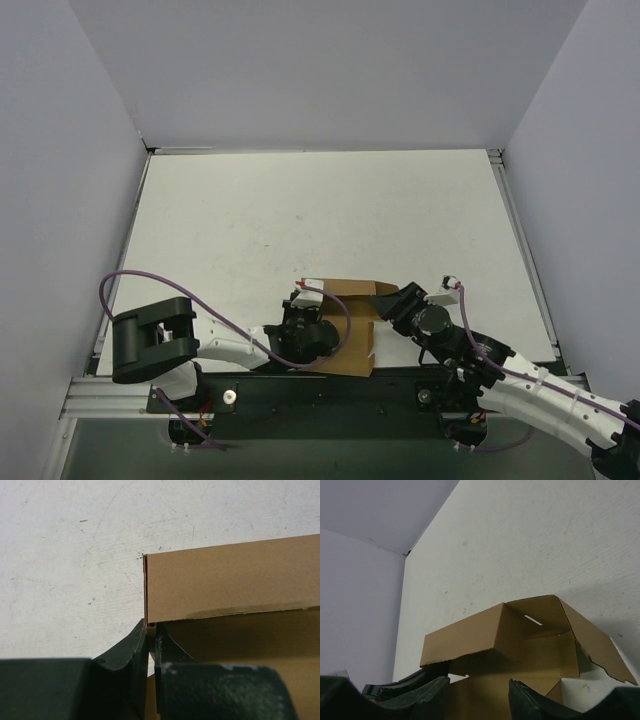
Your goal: Fold the paper box
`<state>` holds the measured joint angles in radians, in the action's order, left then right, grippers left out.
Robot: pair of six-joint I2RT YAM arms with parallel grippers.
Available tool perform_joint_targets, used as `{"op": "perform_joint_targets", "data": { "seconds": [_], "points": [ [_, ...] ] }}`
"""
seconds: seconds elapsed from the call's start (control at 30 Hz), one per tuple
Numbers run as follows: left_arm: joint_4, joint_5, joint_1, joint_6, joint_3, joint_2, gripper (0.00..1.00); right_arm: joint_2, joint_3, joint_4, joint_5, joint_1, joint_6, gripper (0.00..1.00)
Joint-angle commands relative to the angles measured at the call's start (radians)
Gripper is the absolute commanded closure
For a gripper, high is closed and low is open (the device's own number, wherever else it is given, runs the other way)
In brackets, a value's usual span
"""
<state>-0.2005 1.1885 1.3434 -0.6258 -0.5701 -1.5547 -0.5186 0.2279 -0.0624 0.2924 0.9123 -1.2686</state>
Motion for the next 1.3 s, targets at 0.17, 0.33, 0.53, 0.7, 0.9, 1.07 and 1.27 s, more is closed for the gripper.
{"op": "perform_joint_targets", "data": {
  "seconds": [0.17, 0.33, 0.53, 0.7, 0.9, 1.07, 1.27],
  "points": [
    [0.05, -0.033, -0.01, 0.014, -0.033, -0.021, 1.0, -0.127, 0.158, 0.268, 0.254, 0.211, 0.153, 0.58],
    [0.046, -0.04, -0.01, 0.018, -0.033, -0.03, 1.0, -0.325, 0.267, 0.276, 0.278, 0.204, 0.219, 0.63],
    [0.042, -0.036, -0.01, 0.015, -0.028, -0.022, 1.0, -0.432, 0.283, 0.253, 0.196, 0.111, 0.268, 0.66],
    [0.047, -0.033, -0.01, 0.008, -0.019, -0.008, 1.0, -0.419, 0.225, 0.248, 0.172, 0.056, 0.268, 0.66],
    [0.044, -0.032, -0.01, 0.006, -0.016, -0.005, 1.0, -0.422, 0.162, 0.178, 0.116, -0.012, 0.31, 0.66],
    [0.046, -0.032, -0.01, 0.008, -0.019, -0.007, 1.0, -0.486, 0.133, 0.121, 0.094, -0.038, 0.314, 0.65],
    [0.044, -0.033, -0.009, 0.008, -0.019, -0.007, 1.0, -0.532, 0.103, -0.03, 0.056, -0.059, 0.353, 0.64]
  ]
}}
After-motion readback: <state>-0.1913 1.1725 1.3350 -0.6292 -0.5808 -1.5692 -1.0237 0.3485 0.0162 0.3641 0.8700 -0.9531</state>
